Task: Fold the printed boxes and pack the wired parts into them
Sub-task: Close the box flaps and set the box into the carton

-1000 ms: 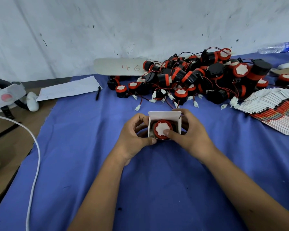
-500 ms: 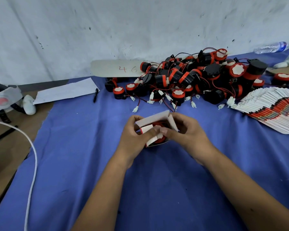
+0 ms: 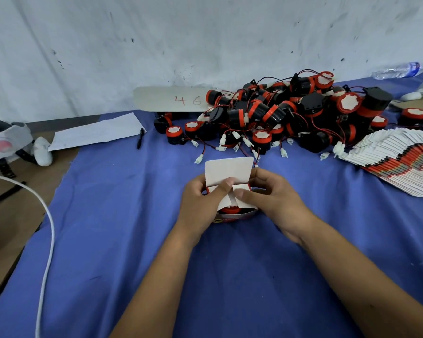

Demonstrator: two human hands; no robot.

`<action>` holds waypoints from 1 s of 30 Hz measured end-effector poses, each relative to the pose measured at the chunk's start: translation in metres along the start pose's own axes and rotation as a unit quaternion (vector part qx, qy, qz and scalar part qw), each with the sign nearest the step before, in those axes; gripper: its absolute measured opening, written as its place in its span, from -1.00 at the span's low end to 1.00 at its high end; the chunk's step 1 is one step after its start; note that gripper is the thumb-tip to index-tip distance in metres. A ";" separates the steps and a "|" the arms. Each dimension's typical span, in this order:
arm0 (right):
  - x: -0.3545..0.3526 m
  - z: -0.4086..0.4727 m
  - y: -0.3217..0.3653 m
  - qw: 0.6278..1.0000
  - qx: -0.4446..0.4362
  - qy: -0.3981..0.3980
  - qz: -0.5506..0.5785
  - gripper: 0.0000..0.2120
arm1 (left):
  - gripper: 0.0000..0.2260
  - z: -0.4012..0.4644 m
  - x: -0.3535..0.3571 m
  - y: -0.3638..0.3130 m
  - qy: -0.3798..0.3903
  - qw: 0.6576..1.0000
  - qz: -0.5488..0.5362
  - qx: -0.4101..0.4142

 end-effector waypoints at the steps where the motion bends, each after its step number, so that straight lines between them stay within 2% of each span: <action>1: 0.001 0.001 0.000 1.000 -0.006 -0.005 -0.009 -0.70 | -0.86 0.000 0.002 0.001 0.015 1.000 -0.004 -0.005; 5: -0.004 0.002 -0.001 0.998 -0.010 -0.047 0.039 -0.75 | -0.74 -0.002 0.008 0.000 0.115 0.990 -0.082 -0.016; 7: -0.011 0.001 0.001 0.996 -0.006 -0.068 0.065 -0.78 | -0.61 -0.004 0.013 -0.003 0.165 0.986 -0.034 0.012; 9: -0.014 0.000 0.002 0.996 -0.004 -0.069 0.049 -0.79 | -0.58 -0.006 0.020 -0.005 0.183 0.982 0.004 0.042; 13: -0.007 -0.003 0.012 0.997 -0.044 -0.054 -0.044 -0.68 | -0.69 -0.004 0.019 -0.004 0.151 0.987 -0.016 0.048; 16: 0.002 -0.003 0.018 0.996 -0.086 -0.006 -0.012 -0.47 | -0.58 -0.004 0.018 -0.001 0.150 0.988 -0.024 0.026; 18: 0.005 -0.003 0.018 0.995 -0.099 0.006 0.000 -0.40 | -0.48 -0.004 0.018 -0.001 0.130 0.990 -0.002 0.046; 20: 0.002 -0.002 0.015 0.994 -0.104 -0.013 0.000 -0.43 | -0.46 -0.004 0.015 -0.004 0.091 0.991 0.050 0.090; 21: 0.001 -0.001 0.013 0.994 -0.102 -0.026 -0.001 -0.45 | -0.51 -0.004 0.012 -0.006 0.070 0.988 0.077 0.114; 24: -0.002 -0.002 0.012 0.993 -0.105 -0.046 -0.002 -0.47 | -0.83 -0.002 0.008 -0.013 0.049 0.970 0.153 0.184; 25: -0.002 -0.003 0.014 0.993 -0.109 -0.045 -0.012 -0.47 | -0.88 -0.001 0.008 -0.015 0.053 0.967 0.161 0.191; 27: 0.001 -0.004 0.018 0.992 -0.114 -0.031 -0.033 -0.52 | -0.87 0.000 0.008 -0.013 0.060 0.971 0.148 0.179; 30: 0.008 -0.005 0.019 0.992 -0.112 -0.018 -0.052 -0.68 | -0.84 0.002 0.006 -0.008 0.038 0.981 0.123 0.147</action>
Point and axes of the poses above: each hand's wrist, its own z-axis towards the middle knuckle, its own x-axis out of the palm, y = z × x, the point moved 7 cm from there along z, towards the middle knuckle, and after that the axes turned 4 degrees about y, right-handed, at the moved point
